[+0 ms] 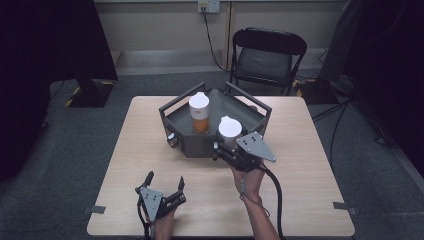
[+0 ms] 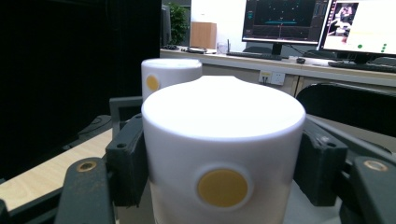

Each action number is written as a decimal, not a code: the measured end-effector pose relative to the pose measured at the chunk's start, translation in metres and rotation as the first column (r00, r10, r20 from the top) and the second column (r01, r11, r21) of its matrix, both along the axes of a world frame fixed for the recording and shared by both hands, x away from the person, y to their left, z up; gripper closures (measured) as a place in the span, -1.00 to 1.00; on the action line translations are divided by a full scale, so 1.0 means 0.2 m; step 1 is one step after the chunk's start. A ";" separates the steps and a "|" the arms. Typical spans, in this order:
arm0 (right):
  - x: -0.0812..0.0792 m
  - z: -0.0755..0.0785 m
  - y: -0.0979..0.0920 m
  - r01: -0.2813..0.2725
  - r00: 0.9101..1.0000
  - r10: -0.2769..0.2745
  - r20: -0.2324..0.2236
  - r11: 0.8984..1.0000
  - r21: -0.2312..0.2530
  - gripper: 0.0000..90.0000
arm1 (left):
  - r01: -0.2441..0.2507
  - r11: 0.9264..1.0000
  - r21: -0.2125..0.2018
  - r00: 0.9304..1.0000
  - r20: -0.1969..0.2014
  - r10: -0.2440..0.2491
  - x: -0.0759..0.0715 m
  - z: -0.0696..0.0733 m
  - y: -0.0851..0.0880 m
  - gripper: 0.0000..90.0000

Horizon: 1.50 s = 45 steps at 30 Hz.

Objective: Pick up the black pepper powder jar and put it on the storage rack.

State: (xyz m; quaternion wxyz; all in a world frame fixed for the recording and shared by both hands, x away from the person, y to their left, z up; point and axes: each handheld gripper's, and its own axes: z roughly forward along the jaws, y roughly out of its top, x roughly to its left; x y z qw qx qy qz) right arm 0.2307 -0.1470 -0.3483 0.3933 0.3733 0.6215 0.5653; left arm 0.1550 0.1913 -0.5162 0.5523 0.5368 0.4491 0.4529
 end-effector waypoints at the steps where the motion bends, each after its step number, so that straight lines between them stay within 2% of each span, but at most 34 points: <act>1: 0.01 0.01 0.00 0.000 1.000 0.000 0.002 1.000 0.003 -0.33 | 0.000 1.000 0.000 1.000 0.000 0.000 0.00 0.00 0.00 -0.99; 8: 0.06 0.08 0.00 0.008 1.000 -0.008 0.002 1.000 0.022 -0.33 | 0.000 1.000 0.000 1.000 0.000 0.000 0.00 0.00 0.00 -0.99; 19: 0.15 0.16 0.03 0.021 1.000 -0.021 0.012 1.000 0.015 -0.33 | 0.000 1.000 0.000 1.000 0.000 0.000 0.00 0.00 0.00 -0.99; 22: 0.19 0.19 0.02 0.014 1.000 -0.013 -0.005 0.999 0.039 -0.33 | 0.000 1.000 0.000 1.000 0.000 0.000 0.00 0.00 0.00 -0.99; 26: 0.24 0.20 0.03 0.021 1.000 -0.020 -0.018 0.999 0.045 -0.33 | 0.000 1.000 0.000 1.000 0.000 0.000 0.00 0.00 0.00 -0.99; 37: 0.37 0.18 0.06 0.042 0.999 -0.041 -0.033 0.999 0.030 -0.33 | 0.000 1.000 0.000 1.000 0.000 0.000 0.00 0.00 0.00 -0.99; 45: 0.45 0.13 0.08 0.057 0.997 -0.056 -0.056 0.998 0.026 -0.33 | 0.001 1.000 0.002 1.000 -0.001 -0.001 0.00 0.00 0.00 -0.99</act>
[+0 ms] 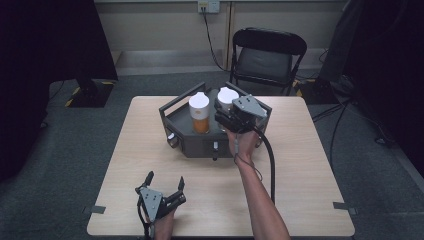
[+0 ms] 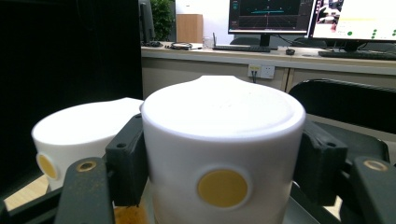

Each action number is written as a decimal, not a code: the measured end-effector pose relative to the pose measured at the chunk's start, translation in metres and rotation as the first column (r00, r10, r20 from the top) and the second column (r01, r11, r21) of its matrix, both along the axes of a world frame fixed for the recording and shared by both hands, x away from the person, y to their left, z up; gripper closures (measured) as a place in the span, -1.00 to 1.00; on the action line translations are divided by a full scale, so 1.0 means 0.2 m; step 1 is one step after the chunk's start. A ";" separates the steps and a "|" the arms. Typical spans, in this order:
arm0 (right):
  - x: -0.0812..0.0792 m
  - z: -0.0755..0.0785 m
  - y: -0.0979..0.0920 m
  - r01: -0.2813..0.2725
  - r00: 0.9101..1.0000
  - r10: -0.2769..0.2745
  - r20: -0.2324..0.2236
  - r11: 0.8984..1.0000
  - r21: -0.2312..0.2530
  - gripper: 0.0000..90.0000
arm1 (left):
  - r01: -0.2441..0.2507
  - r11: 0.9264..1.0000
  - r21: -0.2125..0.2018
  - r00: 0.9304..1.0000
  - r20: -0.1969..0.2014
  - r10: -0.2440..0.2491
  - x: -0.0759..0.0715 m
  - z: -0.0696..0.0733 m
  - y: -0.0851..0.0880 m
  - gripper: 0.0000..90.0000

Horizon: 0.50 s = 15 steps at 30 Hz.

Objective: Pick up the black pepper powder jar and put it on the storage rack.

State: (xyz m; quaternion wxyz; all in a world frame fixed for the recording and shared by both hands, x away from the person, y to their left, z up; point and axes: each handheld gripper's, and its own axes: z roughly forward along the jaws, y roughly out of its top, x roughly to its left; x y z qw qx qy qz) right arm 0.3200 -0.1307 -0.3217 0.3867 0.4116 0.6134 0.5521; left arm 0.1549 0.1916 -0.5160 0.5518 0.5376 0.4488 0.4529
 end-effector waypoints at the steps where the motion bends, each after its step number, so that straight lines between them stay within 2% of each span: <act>1: 0.01 0.00 0.00 0.000 1.000 0.000 -0.003 1.000 0.001 -0.33 | 0.000 1.000 -0.002 1.000 0.001 0.000 0.00 0.00 0.00 -0.99; 6: 0.03 -0.02 0.01 0.007 1.000 -0.007 -0.016 1.000 -0.015 -0.33 | 0.000 1.000 -0.002 1.000 0.001 0.000 0.00 0.00 0.00 -0.99; 15: 0.05 -0.06 0.01 0.014 0.999 -0.014 -0.039 1.000 -0.013 -0.33 | 0.000 1.000 -0.002 1.000 0.001 0.000 0.00 0.00 0.00 -0.99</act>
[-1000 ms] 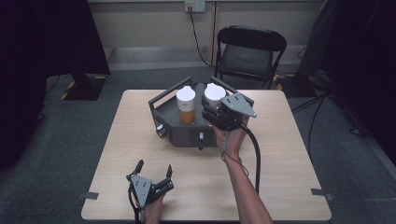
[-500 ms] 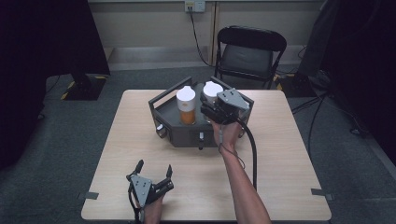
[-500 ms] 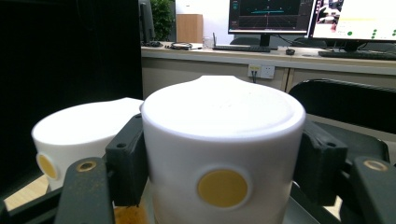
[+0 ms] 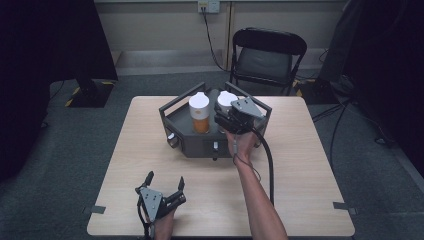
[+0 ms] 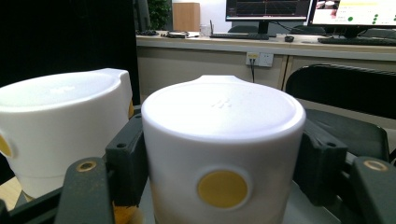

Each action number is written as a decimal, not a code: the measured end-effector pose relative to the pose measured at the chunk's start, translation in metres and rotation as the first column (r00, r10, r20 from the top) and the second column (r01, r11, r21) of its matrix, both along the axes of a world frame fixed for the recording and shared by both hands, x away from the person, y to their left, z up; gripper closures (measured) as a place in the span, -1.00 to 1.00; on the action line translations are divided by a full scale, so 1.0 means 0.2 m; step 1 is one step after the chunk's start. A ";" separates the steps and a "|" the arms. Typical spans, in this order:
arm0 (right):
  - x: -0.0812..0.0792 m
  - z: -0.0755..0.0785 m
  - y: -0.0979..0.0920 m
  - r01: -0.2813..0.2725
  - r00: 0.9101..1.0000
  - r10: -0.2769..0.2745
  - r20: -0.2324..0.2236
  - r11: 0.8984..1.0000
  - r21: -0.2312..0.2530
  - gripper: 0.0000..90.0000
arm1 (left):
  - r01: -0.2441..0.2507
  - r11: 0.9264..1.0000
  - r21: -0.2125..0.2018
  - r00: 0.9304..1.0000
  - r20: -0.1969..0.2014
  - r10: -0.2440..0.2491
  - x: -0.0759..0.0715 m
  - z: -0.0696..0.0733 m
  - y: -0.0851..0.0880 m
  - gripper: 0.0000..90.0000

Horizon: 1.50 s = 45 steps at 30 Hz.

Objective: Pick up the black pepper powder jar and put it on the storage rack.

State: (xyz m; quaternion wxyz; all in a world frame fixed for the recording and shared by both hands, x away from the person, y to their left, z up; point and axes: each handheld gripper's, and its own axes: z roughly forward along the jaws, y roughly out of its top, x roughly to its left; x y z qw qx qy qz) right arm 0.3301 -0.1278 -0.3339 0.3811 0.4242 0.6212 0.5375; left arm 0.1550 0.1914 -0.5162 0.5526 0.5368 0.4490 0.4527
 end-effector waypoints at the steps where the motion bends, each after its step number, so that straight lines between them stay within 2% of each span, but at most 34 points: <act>1: 0.00 0.00 0.00 0.002 1.000 -0.002 0.001 1.000 -0.003 -0.33 | 0.000 1.000 0.000 1.000 0.000 0.000 0.00 0.00 0.00 -0.99; 5: 0.01 0.00 0.00 0.003 1.000 -0.003 -0.011 1.000 -0.001 -0.33 | 0.000 1.000 0.000 1.000 0.000 0.000 0.00 0.00 0.00 -0.99; 15: 0.00 -0.01 0.00 0.009 1.000 -0.009 -0.010 1.000 0.004 -0.33 | 0.000 1.000 0.000 1.000 0.000 0.000 0.00 0.00 0.00 -0.99; 17: 0.00 -0.01 0.00 0.010 1.000 -0.010 -0.004 1.000 -0.008 -0.33 | 0.000 1.000 0.000 1.000 0.000 0.000 0.00 0.00 0.00 -0.99; 19: 0.00 -0.01 0.00 0.013 1.000 -0.013 -0.006 1.000 0.005 -0.33 | 0.000 1.000 0.000 1.000 0.000 0.000 0.00 0.00 0.00 -0.99; 34: -0.01 -0.03 0.01 0.016 1.000 -0.016 0.008 1.000 -0.001 -0.35 | 0.000 1.000 0.000 1.000 0.000 0.000 0.00 0.00 0.00 -0.99; 42: -0.01 -0.03 0.01 0.029 1.000 -0.029 0.012 1.000 -0.001 -0.54 | 0.000 1.000 0.000 1.000 0.000 0.000 0.00 0.00 0.00 -0.99; 45: -0.01 -0.03 0.00 0.029 0.999 -0.029 0.012 1.000 0.004 -0.71 | 0.000 1.000 0.000 1.000 0.000 0.000 0.00 0.00 0.00 -0.99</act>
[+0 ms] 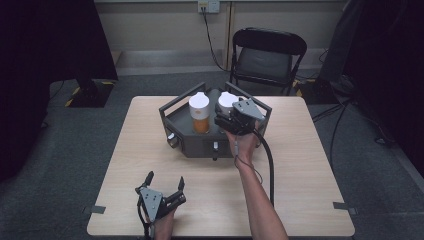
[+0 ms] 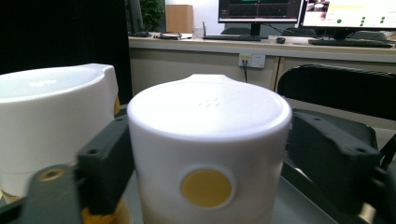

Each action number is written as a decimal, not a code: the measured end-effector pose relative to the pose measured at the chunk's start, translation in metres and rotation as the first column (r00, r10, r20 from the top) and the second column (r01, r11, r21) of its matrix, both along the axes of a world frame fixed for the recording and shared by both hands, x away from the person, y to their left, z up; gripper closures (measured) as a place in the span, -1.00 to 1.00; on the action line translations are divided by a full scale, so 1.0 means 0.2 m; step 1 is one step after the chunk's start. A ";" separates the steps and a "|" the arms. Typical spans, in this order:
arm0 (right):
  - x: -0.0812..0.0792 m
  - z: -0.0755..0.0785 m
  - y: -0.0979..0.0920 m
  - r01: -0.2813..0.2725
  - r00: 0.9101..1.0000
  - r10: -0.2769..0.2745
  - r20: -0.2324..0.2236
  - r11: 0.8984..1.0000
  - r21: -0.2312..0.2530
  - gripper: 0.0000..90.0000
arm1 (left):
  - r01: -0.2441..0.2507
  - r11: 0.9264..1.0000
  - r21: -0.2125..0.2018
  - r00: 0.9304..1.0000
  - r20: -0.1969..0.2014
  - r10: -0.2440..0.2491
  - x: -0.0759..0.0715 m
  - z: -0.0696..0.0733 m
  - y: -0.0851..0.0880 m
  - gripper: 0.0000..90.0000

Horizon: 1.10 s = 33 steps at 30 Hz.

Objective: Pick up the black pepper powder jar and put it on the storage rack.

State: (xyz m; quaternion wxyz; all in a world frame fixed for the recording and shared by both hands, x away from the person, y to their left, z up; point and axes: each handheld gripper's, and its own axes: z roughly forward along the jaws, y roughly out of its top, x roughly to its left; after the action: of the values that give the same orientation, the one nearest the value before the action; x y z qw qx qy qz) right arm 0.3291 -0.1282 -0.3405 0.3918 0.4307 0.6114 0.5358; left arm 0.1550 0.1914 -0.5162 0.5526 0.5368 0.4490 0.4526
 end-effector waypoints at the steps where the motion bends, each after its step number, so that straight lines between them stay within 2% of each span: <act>1: 0.00 0.00 0.00 -0.003 1.000 0.003 0.002 1.000 0.003 -0.75 | 0.000 1.000 0.000 1.000 0.000 0.000 0.00 0.00 0.00 -0.99; 6: 0.00 -0.03 0.01 0.002 0.999 -0.002 0.033 1.000 0.000 -0.99 | 0.000 1.000 0.000 1.000 0.000 0.000 0.00 0.00 0.00 -0.99; 20: -0.02 -0.05 0.01 0.003 0.998 -0.003 0.067 1.000 0.007 -1.00 | 0.000 1.000 0.000 1.000 0.000 0.000 0.00 0.00 0.00 -0.99; 26: -0.04 -0.03 0.00 0.008 0.999 -0.008 0.050 1.000 0.007 -1.00 | 0.000 1.000 0.000 1.000 0.000 0.000 0.00 0.00 0.00 -0.99; 33: -0.07 -0.03 -0.03 0.013 0.998 -0.015 0.065 1.000 0.028 -1.00 | 0.000 1.000 0.000 1.000 0.000 0.000 0.00 0.00 0.00 -0.99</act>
State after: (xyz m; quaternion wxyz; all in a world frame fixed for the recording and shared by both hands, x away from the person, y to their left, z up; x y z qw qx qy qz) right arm 0.3141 -0.1348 -0.3462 0.4092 0.4226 0.5881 0.5550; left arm 0.1550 0.1913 -0.5162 0.5525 0.5368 0.4490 0.4528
